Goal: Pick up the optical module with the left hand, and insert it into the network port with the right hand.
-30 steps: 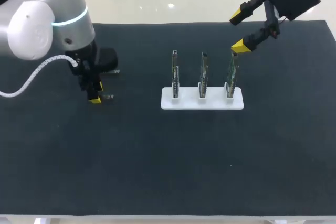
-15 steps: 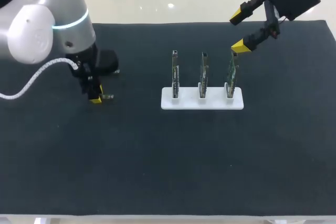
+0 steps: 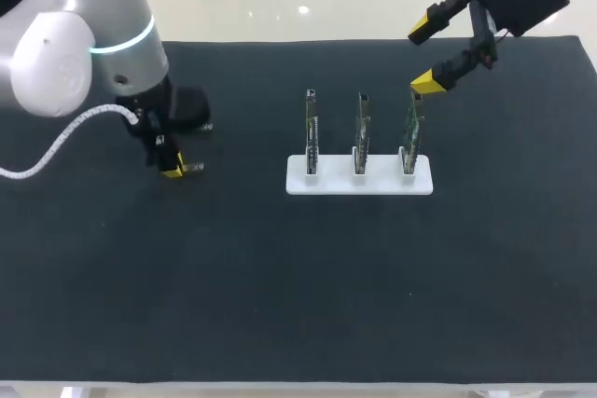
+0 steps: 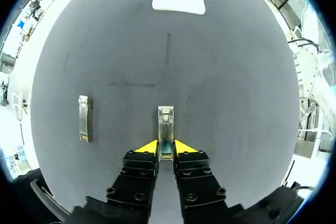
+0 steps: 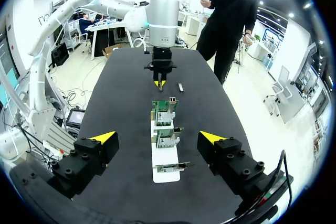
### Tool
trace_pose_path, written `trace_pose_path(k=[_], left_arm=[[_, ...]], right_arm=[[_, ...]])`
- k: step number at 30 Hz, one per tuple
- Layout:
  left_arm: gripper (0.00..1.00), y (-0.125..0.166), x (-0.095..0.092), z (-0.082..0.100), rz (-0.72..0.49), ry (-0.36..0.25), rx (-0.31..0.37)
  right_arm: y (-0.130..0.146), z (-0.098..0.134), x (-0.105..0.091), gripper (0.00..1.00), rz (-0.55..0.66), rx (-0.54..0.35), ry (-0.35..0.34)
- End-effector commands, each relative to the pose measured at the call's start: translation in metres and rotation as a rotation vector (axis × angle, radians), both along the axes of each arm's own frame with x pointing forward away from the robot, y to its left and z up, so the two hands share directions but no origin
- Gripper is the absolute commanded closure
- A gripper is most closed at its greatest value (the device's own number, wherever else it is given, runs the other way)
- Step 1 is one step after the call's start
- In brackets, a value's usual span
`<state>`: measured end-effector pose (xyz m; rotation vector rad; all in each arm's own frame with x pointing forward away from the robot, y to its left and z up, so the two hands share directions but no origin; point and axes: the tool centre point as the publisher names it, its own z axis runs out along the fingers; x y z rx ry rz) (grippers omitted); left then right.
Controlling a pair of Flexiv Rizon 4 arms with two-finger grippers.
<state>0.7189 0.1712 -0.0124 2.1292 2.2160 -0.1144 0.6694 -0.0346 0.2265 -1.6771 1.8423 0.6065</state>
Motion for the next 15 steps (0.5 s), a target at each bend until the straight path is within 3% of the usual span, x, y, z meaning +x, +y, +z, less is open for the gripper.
trace_pose_path(k=[1, 5, 15], left_arm=[[1.00, 0.004, -0.005, 0.010, -0.014, 0.001, -0.038], [1.00, 0.001, -0.010, 0.027, -0.032, 0.005, -0.108], [1.00, -0.009, -0.027, 0.094, -0.092, 0.037, -0.340]], right_arm=[[0.000, 0.000, 0.000, 0.00, 0.000, 0.002, -0.001], [0.000, 0.000, 0.000, 0.00, 0.000, 0.002, -0.001], [0.000, 0.000, 0.000, 0.00, 0.000, 0.002, -0.001]])
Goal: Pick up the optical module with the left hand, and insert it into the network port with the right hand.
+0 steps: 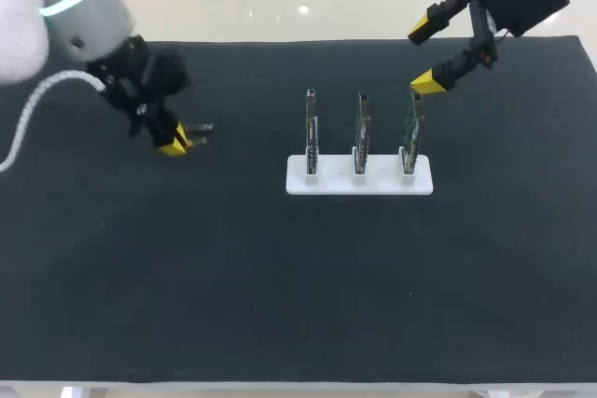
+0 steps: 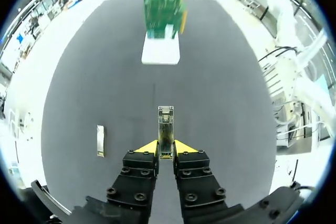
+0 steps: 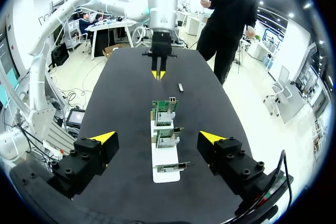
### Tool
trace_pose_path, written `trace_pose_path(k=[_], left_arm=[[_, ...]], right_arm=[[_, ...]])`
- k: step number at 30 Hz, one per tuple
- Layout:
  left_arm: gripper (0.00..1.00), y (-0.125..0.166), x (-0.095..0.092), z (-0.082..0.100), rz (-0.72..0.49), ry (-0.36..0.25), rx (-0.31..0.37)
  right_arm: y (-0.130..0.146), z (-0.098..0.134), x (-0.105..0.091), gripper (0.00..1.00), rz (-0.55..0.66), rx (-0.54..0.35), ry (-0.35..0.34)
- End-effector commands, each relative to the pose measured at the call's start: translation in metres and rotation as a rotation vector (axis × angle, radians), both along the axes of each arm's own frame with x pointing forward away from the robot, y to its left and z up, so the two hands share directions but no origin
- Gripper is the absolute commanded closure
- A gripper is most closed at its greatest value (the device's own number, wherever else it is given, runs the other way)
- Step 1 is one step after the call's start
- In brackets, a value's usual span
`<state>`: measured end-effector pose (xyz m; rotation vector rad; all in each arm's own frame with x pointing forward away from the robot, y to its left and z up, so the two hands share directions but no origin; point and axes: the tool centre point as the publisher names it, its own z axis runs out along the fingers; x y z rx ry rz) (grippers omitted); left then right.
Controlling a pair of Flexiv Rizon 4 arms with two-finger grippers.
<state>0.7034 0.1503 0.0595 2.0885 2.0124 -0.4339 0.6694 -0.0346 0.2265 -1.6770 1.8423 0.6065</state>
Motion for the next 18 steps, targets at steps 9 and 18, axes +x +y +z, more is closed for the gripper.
trace_pose_path(k=[9, 18], left_arm=[[1.00, 0.014, -0.018, 0.074, -0.048, -0.011, -0.278], [1.00, 0.017, -0.018, 0.108, -0.098, -0.060, -0.475]], right_arm=[[0.000, 0.000, 0.000, 0.00, 0.000, 0.002, -0.001], [0.000, 0.000, 0.000, 0.00, 0.000, 0.002, -0.001]])
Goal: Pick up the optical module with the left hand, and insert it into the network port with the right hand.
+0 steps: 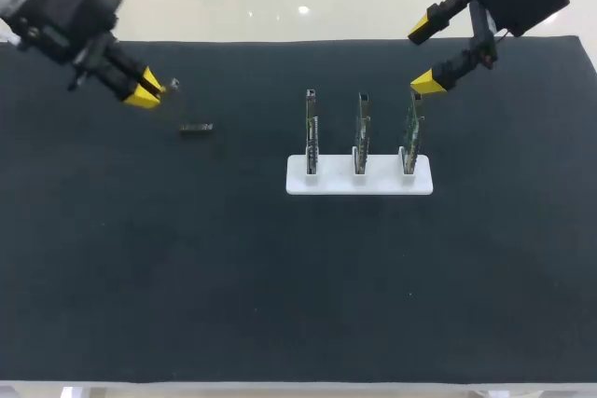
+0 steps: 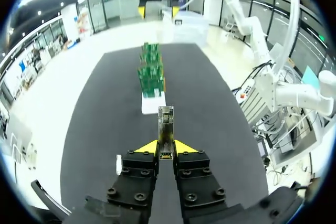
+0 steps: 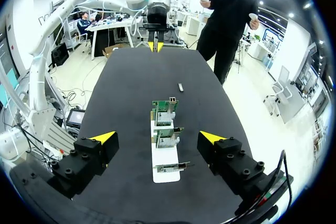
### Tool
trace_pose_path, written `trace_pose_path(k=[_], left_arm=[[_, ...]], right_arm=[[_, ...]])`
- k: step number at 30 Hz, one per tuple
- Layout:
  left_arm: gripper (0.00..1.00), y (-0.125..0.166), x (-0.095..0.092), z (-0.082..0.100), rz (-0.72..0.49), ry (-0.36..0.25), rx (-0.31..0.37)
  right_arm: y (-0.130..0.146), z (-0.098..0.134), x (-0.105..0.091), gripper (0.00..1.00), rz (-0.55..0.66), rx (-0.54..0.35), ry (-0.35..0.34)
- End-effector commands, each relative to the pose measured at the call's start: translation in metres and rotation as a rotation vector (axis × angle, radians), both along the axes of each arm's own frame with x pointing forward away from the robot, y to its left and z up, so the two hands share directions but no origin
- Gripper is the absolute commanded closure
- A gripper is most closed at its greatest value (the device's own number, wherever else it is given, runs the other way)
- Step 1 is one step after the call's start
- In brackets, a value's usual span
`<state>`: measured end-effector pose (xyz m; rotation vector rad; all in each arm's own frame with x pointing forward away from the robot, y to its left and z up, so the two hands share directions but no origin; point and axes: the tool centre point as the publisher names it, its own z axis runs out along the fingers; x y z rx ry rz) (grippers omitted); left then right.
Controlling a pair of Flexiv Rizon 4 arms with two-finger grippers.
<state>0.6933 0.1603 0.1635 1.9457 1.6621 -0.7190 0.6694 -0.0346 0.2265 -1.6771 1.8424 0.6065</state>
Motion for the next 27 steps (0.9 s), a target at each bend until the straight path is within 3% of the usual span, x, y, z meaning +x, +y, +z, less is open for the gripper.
trace_pose_path(k=[1, 4, 14, 22, 27], left_arm=[[1.00, 0.007, -0.008, 0.007, -0.002, -0.030, -0.133], [1.00, 0.004, -0.009, 0.012, 0.005, -0.063, -0.217], [1.00, 0.000, -0.015, 0.031, -0.012, -0.108, -0.395], [1.00, 0.002, -0.016, 0.048, 0.012, -0.088, -0.492], [1.00, 0.004, -0.018, 0.056, 0.022, -0.107, -0.557]], right_arm=[[0.000, 0.000, 0.000, 0.00, 0.000, 0.002, -0.001], [0.000, 0.000, 0.000, 0.00, 0.000, 0.002, -0.001], [0.000, 0.000, 0.000, 0.00, 0.000, 0.002, -0.001], [0.000, 0.000, 0.000, 0.00, 0.000, 0.002, -0.001], [0.000, 0.000, 0.000, 0.00, 0.000, 0.002, -0.001]])
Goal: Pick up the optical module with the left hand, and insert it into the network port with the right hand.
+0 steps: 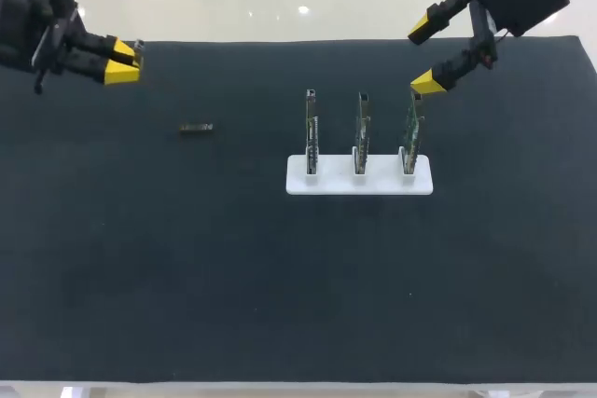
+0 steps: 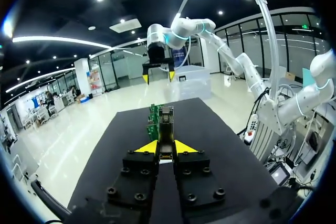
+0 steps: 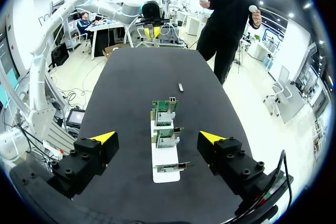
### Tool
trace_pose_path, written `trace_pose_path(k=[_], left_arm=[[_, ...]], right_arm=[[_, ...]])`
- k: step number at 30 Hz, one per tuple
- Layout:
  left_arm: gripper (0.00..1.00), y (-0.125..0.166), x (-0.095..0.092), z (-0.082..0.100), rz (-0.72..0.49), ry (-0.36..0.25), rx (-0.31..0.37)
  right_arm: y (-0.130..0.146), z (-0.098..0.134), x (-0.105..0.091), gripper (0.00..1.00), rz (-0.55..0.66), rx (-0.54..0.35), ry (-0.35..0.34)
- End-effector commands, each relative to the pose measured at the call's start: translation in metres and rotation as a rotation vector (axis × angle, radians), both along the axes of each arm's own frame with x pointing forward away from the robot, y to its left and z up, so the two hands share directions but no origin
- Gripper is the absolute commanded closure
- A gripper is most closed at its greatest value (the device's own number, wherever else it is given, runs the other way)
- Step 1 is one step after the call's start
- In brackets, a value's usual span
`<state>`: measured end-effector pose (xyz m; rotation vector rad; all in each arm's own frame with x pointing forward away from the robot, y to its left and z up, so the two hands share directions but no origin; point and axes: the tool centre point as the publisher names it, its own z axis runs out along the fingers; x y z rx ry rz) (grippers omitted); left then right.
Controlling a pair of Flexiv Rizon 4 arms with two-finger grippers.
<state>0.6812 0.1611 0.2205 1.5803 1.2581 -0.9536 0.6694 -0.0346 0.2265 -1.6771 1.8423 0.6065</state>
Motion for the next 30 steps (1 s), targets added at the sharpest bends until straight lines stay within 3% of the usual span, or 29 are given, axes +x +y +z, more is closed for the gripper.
trace_pose_path(k=[1, 23, 30], left_arm=[[1.00, 0.003, -0.006, -0.001, 0.033, -0.020, -0.033], [1.00, 0.003, -0.006, -0.001, 0.033, -0.020, -0.033], [1.00, -0.029, -0.002, 0.004, 0.002, 0.011, -0.156]], right_arm=[[0.000, 0.000, 0.000, 0.00, 0.000, 0.002, -0.001], [0.000, 0.000, 0.000, 0.00, 0.000, 0.002, -0.001], [0.000, 0.000, 0.000, 0.00, 0.000, 0.002, -0.001]])
